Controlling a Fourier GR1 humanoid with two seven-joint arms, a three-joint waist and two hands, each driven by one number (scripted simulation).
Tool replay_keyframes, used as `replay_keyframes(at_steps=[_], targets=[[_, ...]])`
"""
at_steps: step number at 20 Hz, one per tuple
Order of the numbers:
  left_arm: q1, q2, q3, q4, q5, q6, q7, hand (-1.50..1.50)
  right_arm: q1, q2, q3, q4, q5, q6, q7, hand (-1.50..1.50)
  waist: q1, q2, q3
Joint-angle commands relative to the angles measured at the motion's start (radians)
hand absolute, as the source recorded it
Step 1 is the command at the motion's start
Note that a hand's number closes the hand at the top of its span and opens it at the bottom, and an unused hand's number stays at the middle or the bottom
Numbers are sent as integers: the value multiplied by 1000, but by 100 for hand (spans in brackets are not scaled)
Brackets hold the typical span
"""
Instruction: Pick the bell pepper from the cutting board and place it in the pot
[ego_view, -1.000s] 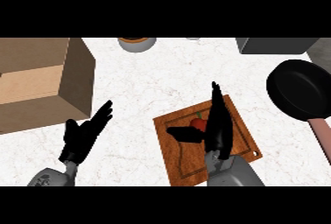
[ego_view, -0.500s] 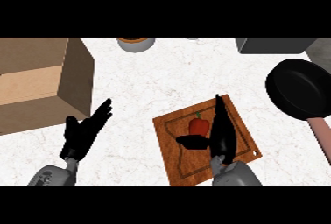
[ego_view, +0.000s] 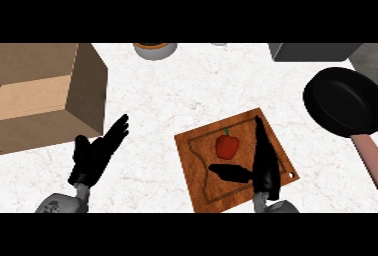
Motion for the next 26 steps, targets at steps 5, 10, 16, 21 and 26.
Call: replay_keyframes(at_steps=[5,10,16,21,26], targets=[[49,-12,23,38,-41,-34,-71,0,81,24,-32,-60,-220,-8,-239,-150,-2,0,0],[-29,-30,55,6,-30,-51,24,0,-43,25,-52,248,-459,-137,-456,-150,6,2,1],[27,-54,72,36,-69,-76,-32,0,-139,25,-67,448,-675,-124,-652,-150,7,2,0],[2,-62,69,6,-85,-52,10,0,-119,-4,8,577,-537,-89,-754,150,8,2,0],[-12,-79,86,101,-109,-77,-67,0,-152,23,-59,662,-771,-54,-965,150,8,5,1]])
